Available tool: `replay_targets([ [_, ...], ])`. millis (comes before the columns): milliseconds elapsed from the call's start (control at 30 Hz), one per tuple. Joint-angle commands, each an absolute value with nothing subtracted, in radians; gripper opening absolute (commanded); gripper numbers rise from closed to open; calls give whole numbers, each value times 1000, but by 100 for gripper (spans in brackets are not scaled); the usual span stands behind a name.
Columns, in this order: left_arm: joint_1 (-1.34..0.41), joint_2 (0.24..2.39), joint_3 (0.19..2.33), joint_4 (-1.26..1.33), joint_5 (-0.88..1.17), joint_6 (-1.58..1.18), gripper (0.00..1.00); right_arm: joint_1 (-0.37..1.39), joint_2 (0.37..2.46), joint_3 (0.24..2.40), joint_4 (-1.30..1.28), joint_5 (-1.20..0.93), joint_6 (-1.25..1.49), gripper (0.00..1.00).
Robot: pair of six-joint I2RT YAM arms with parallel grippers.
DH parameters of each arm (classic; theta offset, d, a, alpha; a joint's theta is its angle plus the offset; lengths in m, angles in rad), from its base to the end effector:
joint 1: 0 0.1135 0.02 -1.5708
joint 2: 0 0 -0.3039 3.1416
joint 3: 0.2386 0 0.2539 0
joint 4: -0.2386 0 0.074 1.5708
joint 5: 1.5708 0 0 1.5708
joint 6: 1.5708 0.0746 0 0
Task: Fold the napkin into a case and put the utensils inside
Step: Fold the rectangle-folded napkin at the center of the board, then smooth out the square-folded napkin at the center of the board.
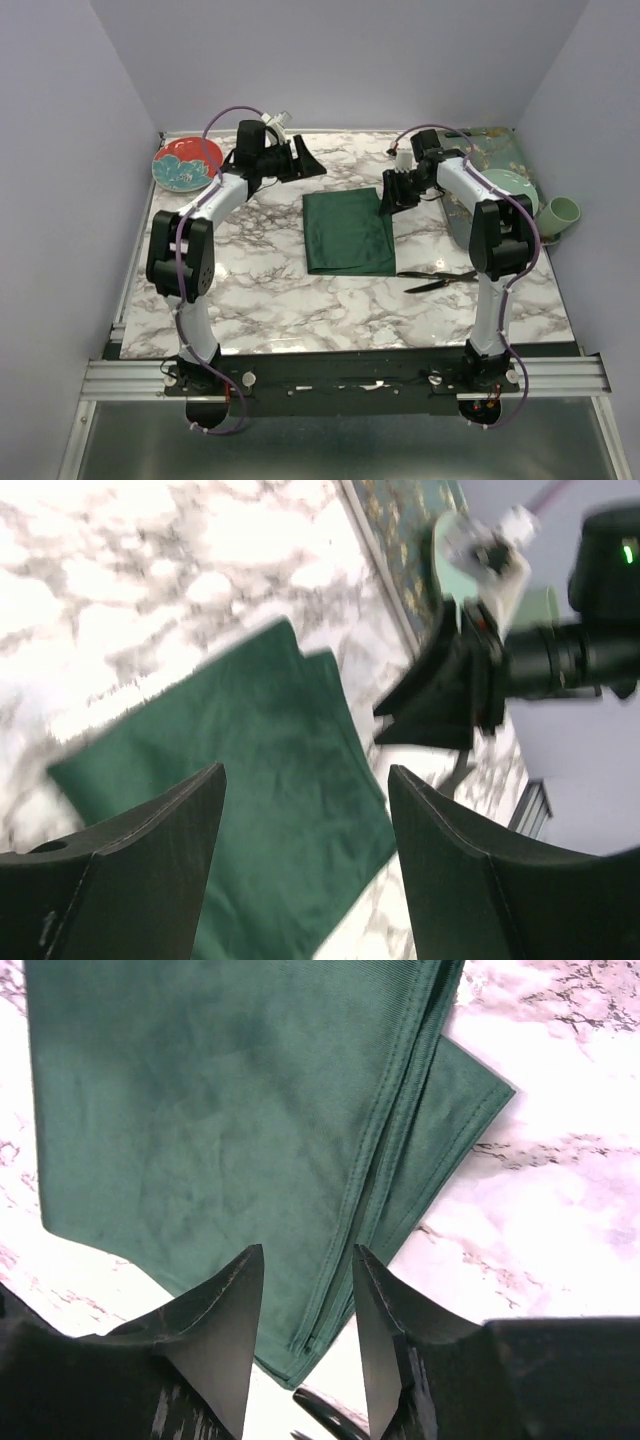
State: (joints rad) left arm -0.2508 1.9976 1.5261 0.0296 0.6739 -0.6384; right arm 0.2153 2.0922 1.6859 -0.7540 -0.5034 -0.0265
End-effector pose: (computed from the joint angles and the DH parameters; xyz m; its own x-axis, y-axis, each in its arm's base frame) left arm 0.4848 -0.1723 0.2750 -0.7739 -0.2824 -0.5669 0.3477 0.5587 -0.7530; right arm 0.4586 0.1371 0.2069 -0.8855 -0.2174 -0.4106 -0.3988 0.8091 0.4316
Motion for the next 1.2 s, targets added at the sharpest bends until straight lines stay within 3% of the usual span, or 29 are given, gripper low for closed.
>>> replay_targets([
  [0, -275, 1809, 1352, -107, 658, -423, 75, 222, 2138, 1704, -762, -463, -25, 48],
  [233, -276, 1681, 1192, -133, 693, -407, 75, 227, 2186, 1718, -759, -448, -14, 48],
  [633, -275, 1643, 1155, -152, 692, -417, 76, 233, 2235, 1730, -764, -433, -5, 47],
  [833, -275, 1643, 1155, -144, 692, -429, 76, 233, 2227, 1721, -781, -440, -3, 34],
  [1133, -275, 1643, 1146, -140, 687, -428, 76, 233, 2178, 1695, -807, -465, 32, 1],
  [1167, -275, 1643, 1144, -141, 687, -428, 76, 232, 2165, 1690, -813, -466, 35, 1],
])
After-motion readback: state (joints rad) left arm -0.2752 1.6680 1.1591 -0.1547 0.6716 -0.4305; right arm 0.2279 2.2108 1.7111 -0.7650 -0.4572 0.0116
